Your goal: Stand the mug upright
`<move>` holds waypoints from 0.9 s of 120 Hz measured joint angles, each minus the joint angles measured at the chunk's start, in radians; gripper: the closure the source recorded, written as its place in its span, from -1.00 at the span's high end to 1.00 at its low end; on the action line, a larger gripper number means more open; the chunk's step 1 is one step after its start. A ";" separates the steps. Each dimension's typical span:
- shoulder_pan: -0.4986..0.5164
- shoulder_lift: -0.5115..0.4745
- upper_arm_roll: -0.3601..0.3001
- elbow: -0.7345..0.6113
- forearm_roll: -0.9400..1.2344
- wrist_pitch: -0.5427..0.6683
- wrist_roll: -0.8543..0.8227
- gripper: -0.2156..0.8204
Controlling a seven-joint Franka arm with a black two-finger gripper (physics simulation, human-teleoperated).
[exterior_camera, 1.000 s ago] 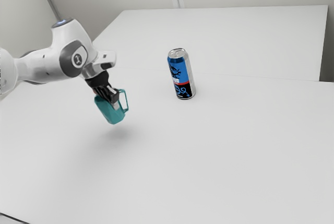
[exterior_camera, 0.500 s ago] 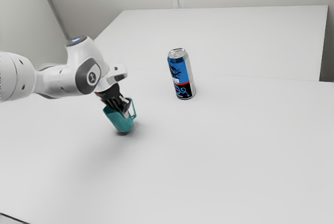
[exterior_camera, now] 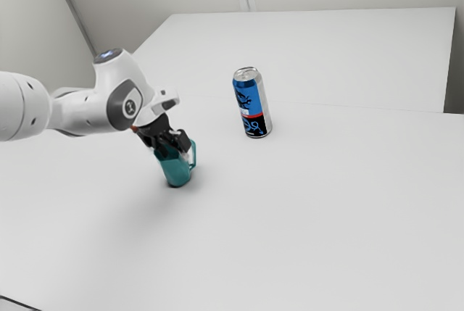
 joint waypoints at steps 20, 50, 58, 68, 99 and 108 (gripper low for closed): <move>-0.002 -0.073 0.000 0.072 -0.005 -0.084 -0.010 0.41; -0.005 -0.087 0.011 0.383 0.001 -0.411 -0.022 0.53; -0.002 -0.087 0.011 0.442 0.016 -0.487 -0.024 0.54; 0.002 -0.090 0.011 0.487 0.028 -0.565 -0.027 0.56; 0.009 -0.099 0.012 0.508 0.041 -0.678 -0.032 0.58; 0.010 -0.099 0.012 0.508 0.042 -0.691 -0.033 0.58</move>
